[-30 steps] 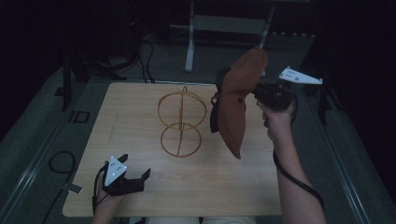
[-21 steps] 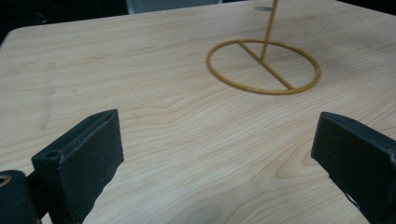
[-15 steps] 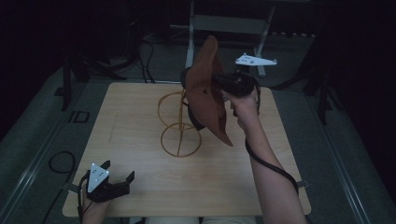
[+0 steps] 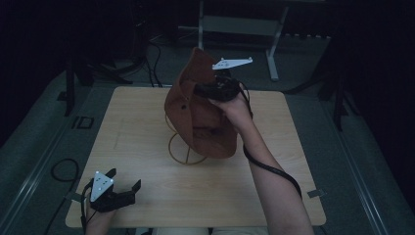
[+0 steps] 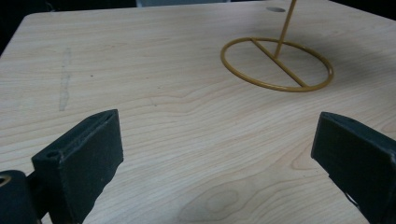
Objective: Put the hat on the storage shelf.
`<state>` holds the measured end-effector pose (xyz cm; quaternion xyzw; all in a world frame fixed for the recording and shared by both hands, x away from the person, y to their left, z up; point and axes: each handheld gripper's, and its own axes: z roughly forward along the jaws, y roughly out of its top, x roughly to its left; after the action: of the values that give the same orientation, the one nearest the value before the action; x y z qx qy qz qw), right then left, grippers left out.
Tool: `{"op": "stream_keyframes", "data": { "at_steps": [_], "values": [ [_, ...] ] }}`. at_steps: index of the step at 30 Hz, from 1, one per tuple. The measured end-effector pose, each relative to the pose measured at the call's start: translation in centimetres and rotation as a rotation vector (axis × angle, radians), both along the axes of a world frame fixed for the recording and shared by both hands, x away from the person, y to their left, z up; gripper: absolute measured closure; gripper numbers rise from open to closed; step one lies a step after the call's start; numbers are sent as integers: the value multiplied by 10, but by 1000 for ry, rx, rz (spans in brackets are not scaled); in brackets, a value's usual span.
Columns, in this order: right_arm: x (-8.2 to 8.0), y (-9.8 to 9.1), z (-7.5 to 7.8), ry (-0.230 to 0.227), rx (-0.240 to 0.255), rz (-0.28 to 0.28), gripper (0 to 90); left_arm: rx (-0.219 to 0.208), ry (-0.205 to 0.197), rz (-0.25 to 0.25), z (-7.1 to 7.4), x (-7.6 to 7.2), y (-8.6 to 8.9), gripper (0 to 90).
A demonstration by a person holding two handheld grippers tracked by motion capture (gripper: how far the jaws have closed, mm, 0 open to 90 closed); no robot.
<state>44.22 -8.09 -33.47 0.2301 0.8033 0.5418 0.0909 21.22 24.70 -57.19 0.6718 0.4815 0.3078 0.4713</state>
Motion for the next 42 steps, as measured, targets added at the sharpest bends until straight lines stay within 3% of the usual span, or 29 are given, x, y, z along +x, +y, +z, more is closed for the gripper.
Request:
{"op": "stream_keyframes", "data": {
  "at_steps": [4, 9, 12, 17, 26, 31, 37, 42],
  "values": [
    [4, 10, -5, 3, -24, -2, 803, -3, 11, -12, -2, 1, -1, 27],
    [5, 21, -12, -21, -44, -7, 506, -17, 17, -17, -3, 1, -2, 27],
    [4, 32, -17, -48, -84, -14, 404, -17, 19, -21, -3, 1, -2, 27],
    [4, 45, -27, -103, -127, -49, 340, -22, 21, -27, -3, 1, -2, 27],
    [8, 53, -33, -128, -166, 0, 220, -17, 25, -39, -4, 2, -5, 27],
    [7, 46, -29, -97, -149, 14, 183, -12, 32, -42, -5, 3, -6, 27],
    [3, 33, -25, -120, -153, 27, 156, -13, 33, -40, -6, 3, -6, 27],
    [-8, 15, -21, -147, -118, 12, 153, -10, 31, -38, -6, 3, -6, 27]
  ]
}}
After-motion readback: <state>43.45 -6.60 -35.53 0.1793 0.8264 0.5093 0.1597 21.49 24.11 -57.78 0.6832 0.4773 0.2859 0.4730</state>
